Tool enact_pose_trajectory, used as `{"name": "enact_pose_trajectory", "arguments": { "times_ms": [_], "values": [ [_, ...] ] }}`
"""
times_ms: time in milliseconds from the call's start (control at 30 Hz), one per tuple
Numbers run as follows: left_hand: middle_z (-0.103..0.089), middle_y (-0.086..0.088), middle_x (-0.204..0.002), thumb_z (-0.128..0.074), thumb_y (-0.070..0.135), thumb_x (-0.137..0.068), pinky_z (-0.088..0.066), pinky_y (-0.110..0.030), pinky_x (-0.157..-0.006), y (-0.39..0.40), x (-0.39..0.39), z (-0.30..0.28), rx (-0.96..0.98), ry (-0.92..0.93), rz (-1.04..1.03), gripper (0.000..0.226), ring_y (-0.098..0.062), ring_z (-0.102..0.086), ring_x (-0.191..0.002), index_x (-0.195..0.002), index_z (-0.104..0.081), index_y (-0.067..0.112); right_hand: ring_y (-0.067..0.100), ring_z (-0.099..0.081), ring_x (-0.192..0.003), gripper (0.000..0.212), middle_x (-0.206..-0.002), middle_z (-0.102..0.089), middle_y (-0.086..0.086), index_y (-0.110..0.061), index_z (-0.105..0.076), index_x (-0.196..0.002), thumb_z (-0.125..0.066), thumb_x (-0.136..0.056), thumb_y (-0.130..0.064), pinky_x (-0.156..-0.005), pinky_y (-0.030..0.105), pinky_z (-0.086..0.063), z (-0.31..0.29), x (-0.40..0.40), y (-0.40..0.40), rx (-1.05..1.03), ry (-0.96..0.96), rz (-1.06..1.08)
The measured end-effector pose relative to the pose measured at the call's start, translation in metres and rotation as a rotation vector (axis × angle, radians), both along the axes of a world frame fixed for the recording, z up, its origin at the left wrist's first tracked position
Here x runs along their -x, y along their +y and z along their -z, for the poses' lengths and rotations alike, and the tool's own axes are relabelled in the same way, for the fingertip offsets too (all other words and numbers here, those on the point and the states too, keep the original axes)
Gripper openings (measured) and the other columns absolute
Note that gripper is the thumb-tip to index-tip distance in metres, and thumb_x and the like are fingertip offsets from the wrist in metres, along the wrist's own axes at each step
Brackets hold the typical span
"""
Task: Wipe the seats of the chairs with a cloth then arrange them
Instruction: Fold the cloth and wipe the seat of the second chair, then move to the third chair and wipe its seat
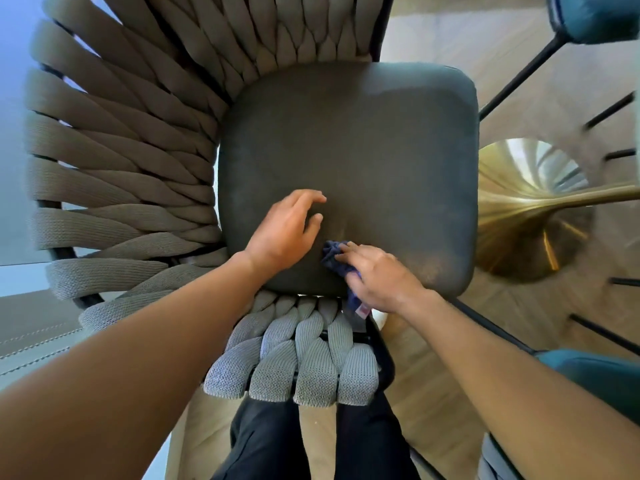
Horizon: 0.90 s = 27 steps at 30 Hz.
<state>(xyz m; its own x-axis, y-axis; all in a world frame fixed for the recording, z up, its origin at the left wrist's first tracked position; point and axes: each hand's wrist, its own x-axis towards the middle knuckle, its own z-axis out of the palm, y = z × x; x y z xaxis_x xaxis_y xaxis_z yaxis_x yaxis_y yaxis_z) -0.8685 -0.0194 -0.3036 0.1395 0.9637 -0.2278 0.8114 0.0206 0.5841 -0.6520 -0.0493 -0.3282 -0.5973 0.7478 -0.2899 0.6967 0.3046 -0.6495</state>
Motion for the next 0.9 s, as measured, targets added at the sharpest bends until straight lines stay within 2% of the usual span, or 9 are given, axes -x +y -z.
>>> {"name": "enact_pose_trajectory", "arguments": {
  "times_ms": [133, 200, 267, 400, 500, 600, 700, 800, 900],
  "values": [
    [-0.061, -0.003, -0.13, -0.051, 0.028, -0.103, -0.038, -0.024, -0.104, 0.01, -0.004, -0.037, 0.173, -0.088, 0.006, 0.03, -0.019, -0.057, -0.12, -0.129, -0.058, 0.014, 0.01, -0.066, -0.08, 0.034, -0.095, -0.073, 0.001, -0.027, -0.07, -0.109, -0.047, -0.086, -0.019, -0.073, 0.027, -0.053, -0.061, -0.001, 0.007, 0.485, 0.173, 0.558],
    [-0.06, 0.001, -0.128, -0.045, 0.035, -0.106, -0.032, -0.016, -0.096, 0.012, -0.015, -0.065, 0.312, -0.111, 0.072, 0.034, -0.013, -0.054, -0.118, -0.131, -0.057, 0.015, 0.011, -0.059, -0.054, 0.031, -0.076, -0.066, 0.016, -0.014, -0.066, -0.112, -0.043, -0.092, -0.007, -0.046, 0.022, -0.045, -0.096, 0.0, 0.003, 0.602, 0.38, 0.822],
    [-0.061, 0.003, -0.124, -0.04, 0.041, -0.107, -0.033, -0.02, -0.091, 0.01, -0.026, -0.091, 0.381, -0.112, 0.143, 0.037, -0.01, -0.052, -0.111, -0.13, -0.057, 0.018, 0.016, -0.053, -0.046, 0.029, -0.071, -0.058, 0.021, -0.002, -0.061, -0.115, -0.039, -0.097, 0.001, -0.038, 0.017, -0.036, -0.131, -0.003, -0.005, 0.645, 0.526, 0.979],
    [-0.062, 0.0, -0.126, -0.039, 0.043, -0.106, -0.037, -0.025, -0.094, 0.004, -0.052, -0.146, 0.354, -0.139, 0.19, 0.039, -0.016, -0.055, -0.116, -0.132, -0.056, 0.019, 0.012, -0.059, -0.063, 0.03, -0.078, -0.064, 0.01, -0.003, -0.066, -0.111, -0.04, -0.097, 0.002, -0.052, 0.021, -0.045, -0.19, -0.017, -0.036, 0.506, 0.512, 1.07],
    [-0.063, -0.004, -0.13, -0.042, 0.04, -0.106, -0.041, -0.03, -0.1, -0.012, -0.076, -0.181, 0.31, -0.086, 0.326, 0.04, -0.021, -0.058, -0.12, -0.134, -0.055, 0.015, -0.002, -0.061, -0.073, 0.032, -0.089, -0.067, -0.006, -0.023, -0.067, -0.108, -0.043, -0.098, -0.005, -0.069, 0.017, -0.047, -0.219, -0.037, -0.074, 0.371, 0.356, 1.106],
    [-0.059, -0.005, -0.138, -0.043, 0.043, -0.106, -0.04, -0.033, -0.105, -0.037, -0.103, -0.213, 0.242, -0.015, 0.529, 0.044, -0.023, -0.056, -0.126, -0.139, -0.053, 0.016, 0.019, -0.063, -0.096, 0.032, -0.106, -0.069, 0.004, -0.02, -0.067, -0.115, -0.044, -0.098, -0.008, -0.087, 0.034, -0.049, -0.24, -0.057, -0.119, 0.351, 0.313, 1.225],
    [-0.056, -0.011, -0.141, -0.042, 0.03, -0.108, -0.036, -0.03, -0.103, -0.069, -0.141, -0.245, 0.232, 0.031, 0.768, 0.039, -0.028, -0.052, -0.129, -0.136, -0.057, 0.007, 0.021, -0.059, -0.095, 0.032, -0.109, -0.068, 0.016, -0.006, -0.066, -0.12, -0.043, -0.098, -0.006, -0.08, 0.029, -0.044, -0.256, -0.078, -0.167, 0.348, 0.344, 1.362],
    [-0.055, -0.009, -0.143, -0.041, 0.031, -0.108, -0.035, -0.03, -0.103, -0.103, -0.186, -0.258, 0.238, 0.036, 0.898, 0.038, -0.027, -0.05, -0.132, -0.136, -0.058, 0.011, 0.016, -0.057, -0.094, 0.032, -0.104, -0.065, 0.004, -0.014, -0.067, -0.117, -0.044, -0.096, -0.009, -0.072, 0.018, -0.043, -0.269, -0.102, -0.216, 0.301, 0.396, 1.486],
    [-0.058, -0.007, -0.14, -0.043, 0.04, -0.106, -0.042, -0.036, -0.105, -0.144, -0.225, -0.259, 0.265, 0.019, 0.942, 0.043, -0.024, -0.055, -0.127, -0.141, -0.053, 0.016, 0.016, -0.059, -0.084, 0.025, -0.09, -0.065, 0.002, -0.027, -0.067, -0.096, -0.046, -0.089, -0.016, -0.079, 0.035, -0.046, -0.276, -0.125, -0.273, 0.232, 0.504, 1.594]
  ]
}}
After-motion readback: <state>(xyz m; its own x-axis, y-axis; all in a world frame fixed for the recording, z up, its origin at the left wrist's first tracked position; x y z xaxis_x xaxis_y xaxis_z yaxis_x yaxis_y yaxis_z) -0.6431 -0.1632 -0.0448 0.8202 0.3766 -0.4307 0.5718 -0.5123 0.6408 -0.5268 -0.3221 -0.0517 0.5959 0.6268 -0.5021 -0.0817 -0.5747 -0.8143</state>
